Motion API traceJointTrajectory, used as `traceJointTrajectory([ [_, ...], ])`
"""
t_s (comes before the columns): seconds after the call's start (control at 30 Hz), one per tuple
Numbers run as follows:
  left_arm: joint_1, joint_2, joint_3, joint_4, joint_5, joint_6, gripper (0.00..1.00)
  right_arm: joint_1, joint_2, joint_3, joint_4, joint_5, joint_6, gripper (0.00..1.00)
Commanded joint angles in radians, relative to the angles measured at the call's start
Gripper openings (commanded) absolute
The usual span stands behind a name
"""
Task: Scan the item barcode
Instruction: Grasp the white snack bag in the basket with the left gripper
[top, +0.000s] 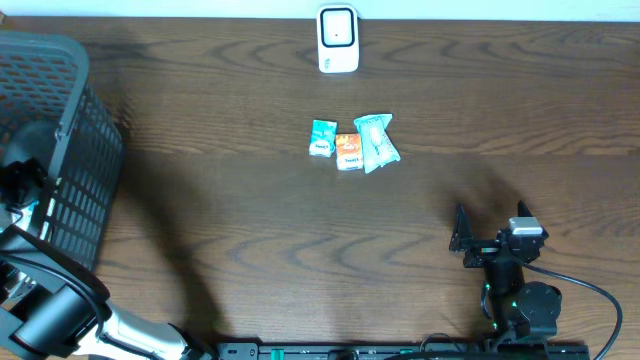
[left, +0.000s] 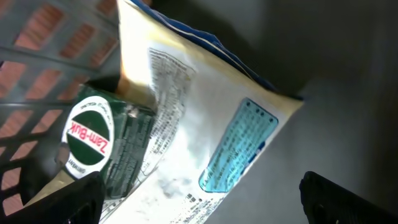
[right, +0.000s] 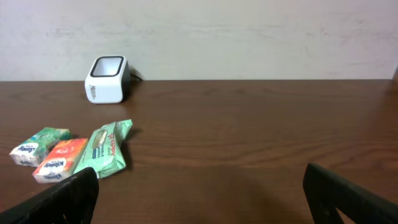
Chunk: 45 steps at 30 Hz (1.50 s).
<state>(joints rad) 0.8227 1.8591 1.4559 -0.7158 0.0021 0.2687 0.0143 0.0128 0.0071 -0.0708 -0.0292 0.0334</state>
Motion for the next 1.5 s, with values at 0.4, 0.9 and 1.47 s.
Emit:
traceJointTrajectory([
  [0.4, -0.057, -0.002, -0.204, 0.206, -0.277, 0.225, 0.98, -0.006, -0.002, -0.002, -0.004, 0.0, 0.007, 0.99],
  [0.9, -0.047, 0.056, -0.226, 0.257, -0.28, 0.206, 0.92, -0.006, -0.002, -0.002, -0.004, 0.0, 0.007, 0.99],
  [1.47, -0.05, 0.056, -0.226, 0.277, -0.246, 0.167, 0.33, -0.006, -0.002, -0.002, -0.004, 0.0, 0.007, 0.99],
])
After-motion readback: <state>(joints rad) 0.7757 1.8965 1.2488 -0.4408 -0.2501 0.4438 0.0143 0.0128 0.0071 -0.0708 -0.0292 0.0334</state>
